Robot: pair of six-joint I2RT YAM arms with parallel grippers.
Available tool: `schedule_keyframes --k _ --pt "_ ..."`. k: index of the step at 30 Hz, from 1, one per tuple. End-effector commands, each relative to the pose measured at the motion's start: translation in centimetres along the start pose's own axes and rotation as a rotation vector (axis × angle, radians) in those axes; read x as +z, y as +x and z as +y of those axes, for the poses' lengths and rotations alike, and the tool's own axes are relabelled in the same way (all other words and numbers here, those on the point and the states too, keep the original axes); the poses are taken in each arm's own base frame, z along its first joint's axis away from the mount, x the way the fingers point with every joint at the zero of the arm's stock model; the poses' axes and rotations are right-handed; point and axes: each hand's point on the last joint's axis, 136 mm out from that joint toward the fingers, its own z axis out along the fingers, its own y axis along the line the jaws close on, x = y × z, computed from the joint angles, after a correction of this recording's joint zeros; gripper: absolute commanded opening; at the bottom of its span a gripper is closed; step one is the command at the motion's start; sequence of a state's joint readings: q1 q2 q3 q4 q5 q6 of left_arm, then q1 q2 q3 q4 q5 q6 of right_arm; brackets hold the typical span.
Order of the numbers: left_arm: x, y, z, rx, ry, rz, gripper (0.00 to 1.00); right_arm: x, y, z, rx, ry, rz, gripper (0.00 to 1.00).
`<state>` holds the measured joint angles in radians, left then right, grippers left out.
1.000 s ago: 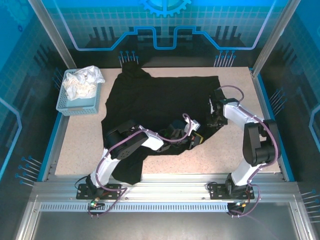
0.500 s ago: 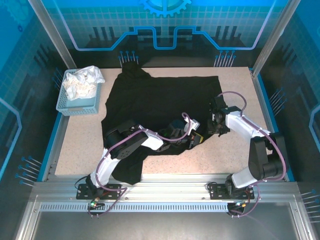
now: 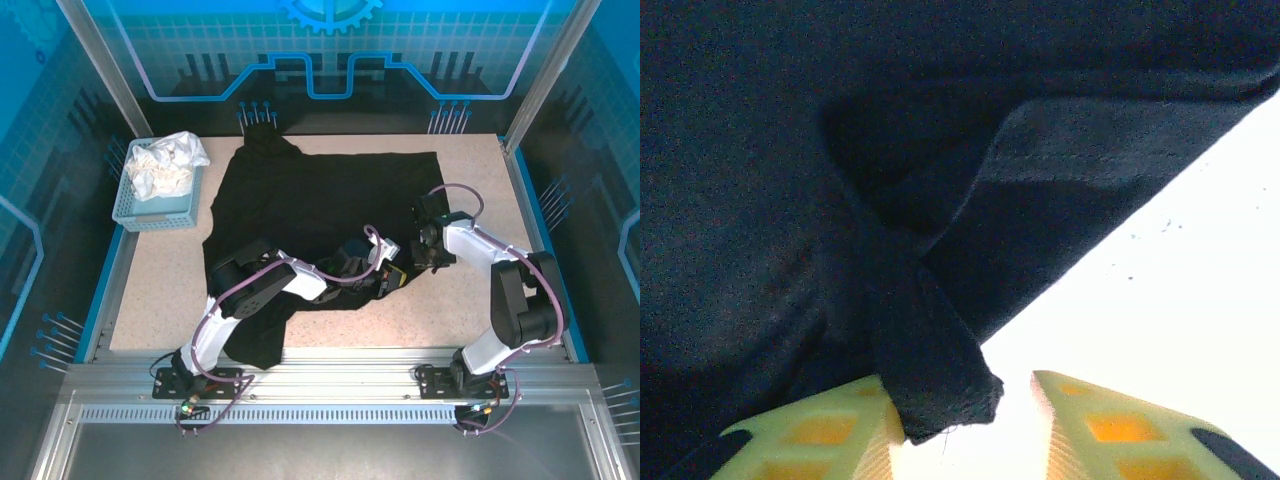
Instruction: Fold the inside-out t-shirt
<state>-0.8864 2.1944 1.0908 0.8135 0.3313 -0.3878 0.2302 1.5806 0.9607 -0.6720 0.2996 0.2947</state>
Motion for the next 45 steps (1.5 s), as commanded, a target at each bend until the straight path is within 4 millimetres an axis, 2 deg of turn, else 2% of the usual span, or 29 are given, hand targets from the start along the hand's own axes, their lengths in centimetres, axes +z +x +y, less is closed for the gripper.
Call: schedule_keyframes --k 1,6,14,18,21,26,33,37,42,45 --pt "-0.2 -0.5 -0.4 0.007 0.027 -0.008 0.0 -0.6 -1.1 -0.7 -0.001 0.062 -0.033 0.33" --pt "-0.2 -0.4 -0.4 0.009 0.026 -0.006 0.0 -1.0 -1.1 -1.5 -0.008 0.103 -0.033 0.23" --pt "-0.2 -0.3 -0.4 0.011 0.026 -0.004 0.0 -1.5 -1.4 -1.8 0.001 0.094 -0.043 0.01" --pt "-0.2 -0.1 -0.2 0.014 0.021 0.0 0.0 -3.1 -2.1 -1.5 0.027 -0.005 -0.078 0.0" --pt "-0.2 -0.1 -0.3 0.016 0.023 0.0 0.0 -5.6 -2.8 -0.2 0.034 -0.173 -0.135 0.0" --pt "-0.1 -0.1 -0.2 0.017 0.025 -0.003 0.0 -9.4 -2.5 2.1 0.037 -0.44 -0.195 0.0" --pt "-0.1 -0.1 -0.1 0.016 0.025 -0.011 0.0 -11.6 -1.4 2.8 0.05 -0.619 -0.186 0.0" --pt "-0.1 -0.3 -0.1 0.019 0.025 -0.014 0.0 -11.5 -1.1 1.8 0.065 -0.585 -0.171 0.0" --pt "0.1 0.0 -0.5 0.046 0.038 -0.006 0.0 -8.7 0.1 -0.9 0.173 -0.43 -0.109 0.0" --pt "0.3 0.5 -1.4 0.098 0.059 0.008 0.0 -7.0 0.6 -2.0 0.241 -0.387 -0.089 0.0"
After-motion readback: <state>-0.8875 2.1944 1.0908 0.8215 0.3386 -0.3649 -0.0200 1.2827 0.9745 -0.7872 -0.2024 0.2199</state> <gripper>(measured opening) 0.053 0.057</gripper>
